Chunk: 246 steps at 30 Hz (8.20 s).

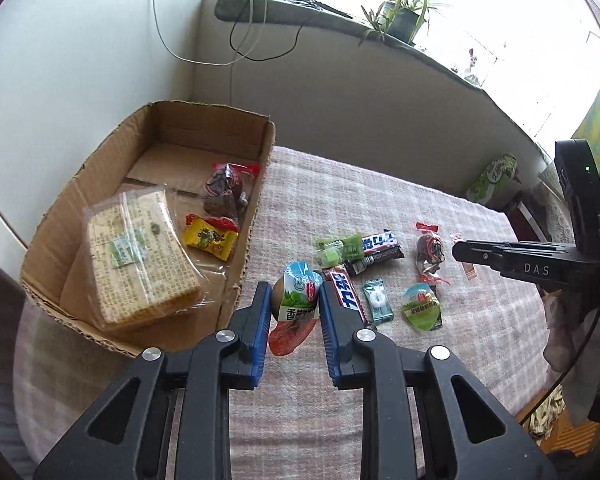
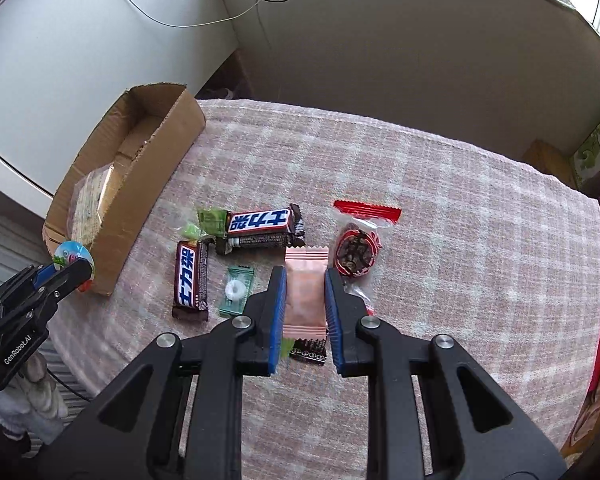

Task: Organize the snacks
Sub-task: 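Carry the jelly cup and pink wrapper into the cardboard box and release both, then grasp the chocolate bar with the left tool while the right tool grasps the red-sealed candy bag, then carry the chocolate bar and red-sealed bag into the box and release them, then grasp the clear green-lidded candy with the left tool while the right tool grasps the green jelly cup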

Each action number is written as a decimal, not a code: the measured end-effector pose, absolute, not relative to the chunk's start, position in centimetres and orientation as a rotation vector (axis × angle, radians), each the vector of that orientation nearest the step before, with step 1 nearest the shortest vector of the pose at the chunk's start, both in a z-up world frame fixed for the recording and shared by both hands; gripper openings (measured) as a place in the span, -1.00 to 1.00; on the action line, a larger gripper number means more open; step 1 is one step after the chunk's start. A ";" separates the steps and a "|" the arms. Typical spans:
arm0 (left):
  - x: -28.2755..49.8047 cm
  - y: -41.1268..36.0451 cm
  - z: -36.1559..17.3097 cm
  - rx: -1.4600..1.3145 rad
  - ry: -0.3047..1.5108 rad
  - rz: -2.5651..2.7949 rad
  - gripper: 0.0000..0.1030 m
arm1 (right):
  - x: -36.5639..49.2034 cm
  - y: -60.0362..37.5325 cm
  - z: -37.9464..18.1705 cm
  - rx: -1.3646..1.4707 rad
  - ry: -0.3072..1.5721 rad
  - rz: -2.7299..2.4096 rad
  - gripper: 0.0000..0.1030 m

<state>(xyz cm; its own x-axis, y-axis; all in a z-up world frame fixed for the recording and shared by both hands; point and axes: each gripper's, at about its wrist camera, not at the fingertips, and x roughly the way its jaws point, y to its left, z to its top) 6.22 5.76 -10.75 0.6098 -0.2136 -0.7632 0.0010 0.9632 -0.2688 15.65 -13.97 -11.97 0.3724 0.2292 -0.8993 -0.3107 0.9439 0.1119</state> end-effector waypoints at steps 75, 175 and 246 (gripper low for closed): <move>8.9 1.9 -10.6 -0.281 1.017 -0.223 -0.16 | 20.1 -17.5 -10.6 -0.059 1.049 0.356 0.33; 17.4 13.8 -10.7 -0.306 1.016 0.095 -0.48 | 23.0 3.0 -10.5 -0.171 1.083 0.654 -0.22; 10.4 -1.3 -12.9 -0.209 1.102 -0.230 -0.45 | 14.5 -17.6 -15.4 -0.088 1.159 0.525 0.11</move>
<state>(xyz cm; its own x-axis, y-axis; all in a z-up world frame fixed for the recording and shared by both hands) 10.38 -1.30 -12.91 0.4328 -0.2864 -0.8548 0.0800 0.9567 -0.2800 14.49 -17.57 -15.35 0.2943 0.3495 -0.8895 -0.4383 0.8764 0.1994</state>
